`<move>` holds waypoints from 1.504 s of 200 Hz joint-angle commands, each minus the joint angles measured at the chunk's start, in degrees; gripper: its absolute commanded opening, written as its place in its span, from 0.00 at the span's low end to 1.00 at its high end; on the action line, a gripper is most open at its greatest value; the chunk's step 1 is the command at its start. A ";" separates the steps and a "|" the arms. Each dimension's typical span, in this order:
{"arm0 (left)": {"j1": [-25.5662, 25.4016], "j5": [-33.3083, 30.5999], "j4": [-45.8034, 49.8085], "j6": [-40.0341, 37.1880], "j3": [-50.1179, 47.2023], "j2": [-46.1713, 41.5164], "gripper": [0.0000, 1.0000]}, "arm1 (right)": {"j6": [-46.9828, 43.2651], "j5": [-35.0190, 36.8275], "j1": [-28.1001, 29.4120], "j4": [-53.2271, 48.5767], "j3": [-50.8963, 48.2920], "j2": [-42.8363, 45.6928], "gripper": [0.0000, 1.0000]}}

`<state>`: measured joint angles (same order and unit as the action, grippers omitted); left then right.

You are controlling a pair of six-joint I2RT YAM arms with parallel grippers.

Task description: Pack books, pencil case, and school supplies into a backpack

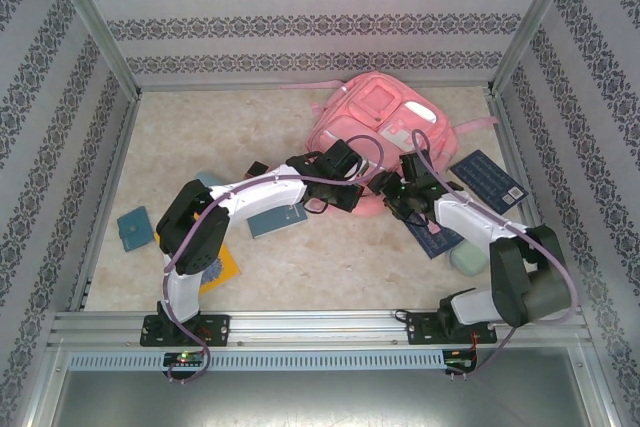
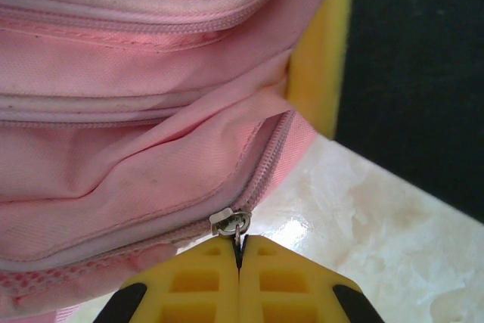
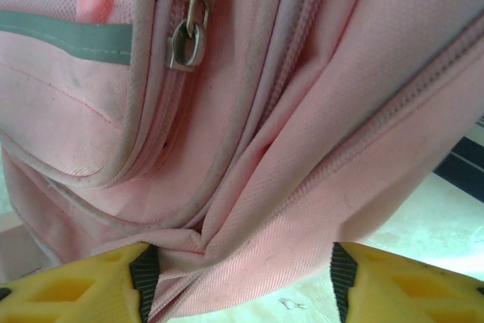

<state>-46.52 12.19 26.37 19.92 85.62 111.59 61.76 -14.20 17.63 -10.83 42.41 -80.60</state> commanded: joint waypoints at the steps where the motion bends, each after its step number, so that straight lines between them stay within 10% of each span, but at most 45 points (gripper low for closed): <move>1: -2.17 1.97 -1.40 -0.37 -0.15 -1.21 0.00 | 0.83 -0.19 1.58 2.68 2.86 -1.93 0.66; 71: -1.65 -3.99 2.13 -1.78 1.14 -1.06 0.00 | -3.15 1.42 -0.24 -0.23 6.38 -5.25 0.00; 301: 16.08 -8.55 9.81 -10.62 4.88 -0.10 0.00 | -19.47 -0.04 -20.81 -11.23 12.42 0.30 0.00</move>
<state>-33.30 7.55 29.32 10.63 89.71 111.81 45.56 -21.50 -0.32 -20.86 52.05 -80.40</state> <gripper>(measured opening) 0.063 0.041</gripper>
